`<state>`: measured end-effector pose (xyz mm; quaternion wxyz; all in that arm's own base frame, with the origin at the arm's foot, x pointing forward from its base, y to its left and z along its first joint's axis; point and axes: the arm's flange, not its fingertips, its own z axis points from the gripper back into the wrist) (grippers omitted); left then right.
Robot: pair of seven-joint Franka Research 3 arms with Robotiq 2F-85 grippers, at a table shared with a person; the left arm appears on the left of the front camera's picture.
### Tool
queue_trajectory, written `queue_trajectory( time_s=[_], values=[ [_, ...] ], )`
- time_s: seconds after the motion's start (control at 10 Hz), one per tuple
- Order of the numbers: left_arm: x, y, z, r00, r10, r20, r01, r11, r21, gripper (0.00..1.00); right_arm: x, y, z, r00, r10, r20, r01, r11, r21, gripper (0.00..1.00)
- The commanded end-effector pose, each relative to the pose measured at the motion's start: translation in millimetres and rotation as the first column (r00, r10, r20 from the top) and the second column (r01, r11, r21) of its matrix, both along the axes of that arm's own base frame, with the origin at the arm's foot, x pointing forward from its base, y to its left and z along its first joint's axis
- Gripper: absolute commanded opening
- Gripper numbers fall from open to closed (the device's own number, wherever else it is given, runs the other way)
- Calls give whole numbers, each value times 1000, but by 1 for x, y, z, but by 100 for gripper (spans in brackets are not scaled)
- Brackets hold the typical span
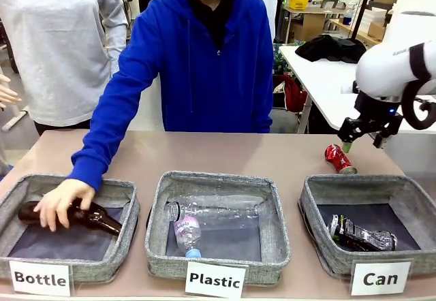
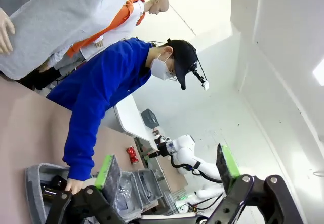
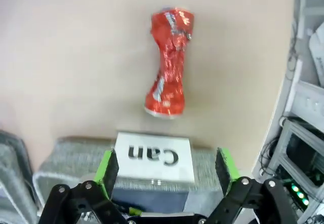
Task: Sort the can waste into the basket.
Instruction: Pick up the can waste from the table and place it in the right Fabric basket.
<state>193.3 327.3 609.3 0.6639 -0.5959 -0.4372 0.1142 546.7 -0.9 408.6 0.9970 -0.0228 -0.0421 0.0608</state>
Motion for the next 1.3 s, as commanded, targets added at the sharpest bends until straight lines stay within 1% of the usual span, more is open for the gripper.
queue_trajectory(
  time_s=[0.0, 0.1, 0.2, 0.3, 0.4, 0.5, 0.7, 0.8, 0.9, 1.1, 1.2],
  values=[
    [3, -19, -6, 999, -54, 6, 54, 998, -13, 100, 15, -3, -18, 1000, 17, 25, -18, 1000, 24, 100],
    [13, -37, -11, 994, -105, -11, 105, 994, -26, 100, 21, -2, -29, 1000, 2, 23, -2, 1000, 22, 100],
    [17, -61, -22, 984, -174, -47, 174, 985, -19, 100, 24, -1, -38, 998, -10, 60, 9, 1000, 24, 100],
    [20, -82, -31, 972, -223, -76, 223, 975, -9, 100, 26, 2, -46, 995, -29, 96, 28, 1000, 11, 100],
    [24, -97, -36, 962, -255, -95, 257, 966, 15, 100, 30, 5, -55, 993, -48, 103, 49, 999, -2, 100],
    [27, -102, -37, 957, -272, -103, 275, 961, 15, 100, 35, 6, -63, 992, -70, 108, 73, 997, -18, 100],
    [25, -109, -44, 952, -282, -122, 286, 958, 19, 100, 41, 6, -82, 988, -101, 116, 105, 994, -29, 100],
    [31, -124, -53, 934, -335, -121, 338, 941, 4, 100, 44, 5, -91, 976, -153, 154, 163, 985, -49, 100],
    [40, -149, -65, 907, -402, -127, 405, 914, -1, 100, 46, 4, -97, 971, -169, 170, 177, 984, -33, 100],
    [57, -196, -91, 841, -515, -164, 526, 850, 26, 100, 47, 3, -105, 969, -184, 162, 189, 982, -14, 100],
    [69, -210, -103, 830, -522, -197, 543, 837, 73, 100, 48, 3, -107, 968, -189, 164, 194, 981, -13, 100]
  ],
)
